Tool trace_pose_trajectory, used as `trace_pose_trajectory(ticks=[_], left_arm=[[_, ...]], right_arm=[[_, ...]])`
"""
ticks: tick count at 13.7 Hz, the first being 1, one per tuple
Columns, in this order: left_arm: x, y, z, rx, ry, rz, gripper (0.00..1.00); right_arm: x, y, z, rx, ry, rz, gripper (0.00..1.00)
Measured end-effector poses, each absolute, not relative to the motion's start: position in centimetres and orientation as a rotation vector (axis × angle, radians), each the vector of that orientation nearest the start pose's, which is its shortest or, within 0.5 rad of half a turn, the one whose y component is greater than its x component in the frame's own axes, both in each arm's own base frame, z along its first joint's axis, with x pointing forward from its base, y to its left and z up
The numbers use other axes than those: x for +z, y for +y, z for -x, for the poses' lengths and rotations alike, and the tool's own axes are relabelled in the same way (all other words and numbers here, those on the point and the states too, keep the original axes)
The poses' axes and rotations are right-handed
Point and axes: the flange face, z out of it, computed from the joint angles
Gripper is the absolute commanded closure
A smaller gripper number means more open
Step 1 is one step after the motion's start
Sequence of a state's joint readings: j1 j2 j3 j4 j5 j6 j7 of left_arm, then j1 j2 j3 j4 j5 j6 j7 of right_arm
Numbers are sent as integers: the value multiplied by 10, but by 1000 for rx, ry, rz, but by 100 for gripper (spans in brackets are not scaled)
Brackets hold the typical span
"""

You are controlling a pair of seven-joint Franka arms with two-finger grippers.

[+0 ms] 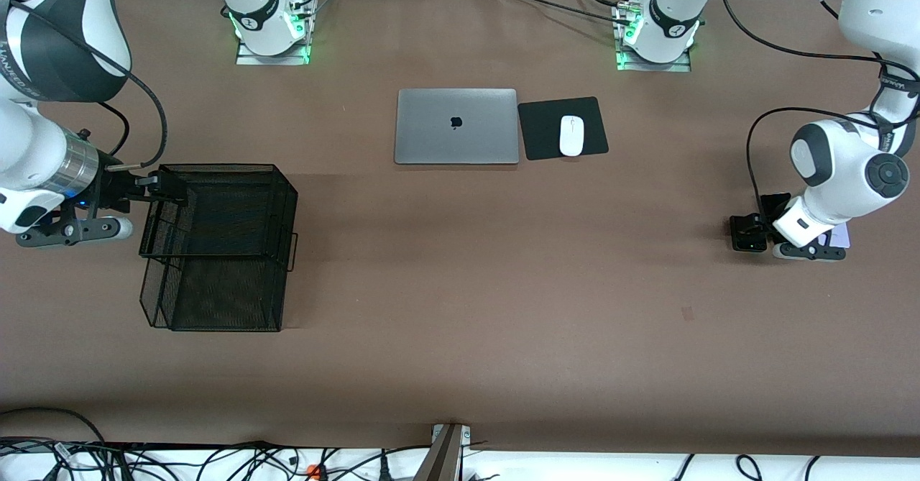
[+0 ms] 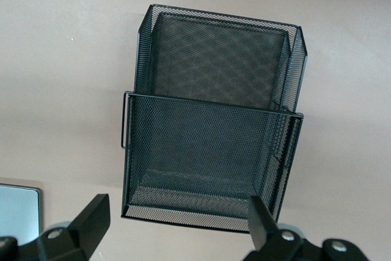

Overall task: Place phones with both arms
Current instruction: 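Grasp the small black flip phone with the left gripper, then carry the flip phone with the left gripper toward the laptop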

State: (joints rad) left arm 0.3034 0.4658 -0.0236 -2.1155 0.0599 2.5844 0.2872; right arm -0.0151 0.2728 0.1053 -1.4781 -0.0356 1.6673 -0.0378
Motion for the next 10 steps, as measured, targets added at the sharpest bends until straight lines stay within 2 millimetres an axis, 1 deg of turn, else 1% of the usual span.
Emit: trace_pose_trajectory(ticks=[6,10], left_arm=[[179,154,-546,-34,71,3117,0],[167,151,-540,-47,69,3118,0]], right_arm=[[514,46,-634,129,-205,3141,0],[514,46,-634,129,-205,3141,0]])
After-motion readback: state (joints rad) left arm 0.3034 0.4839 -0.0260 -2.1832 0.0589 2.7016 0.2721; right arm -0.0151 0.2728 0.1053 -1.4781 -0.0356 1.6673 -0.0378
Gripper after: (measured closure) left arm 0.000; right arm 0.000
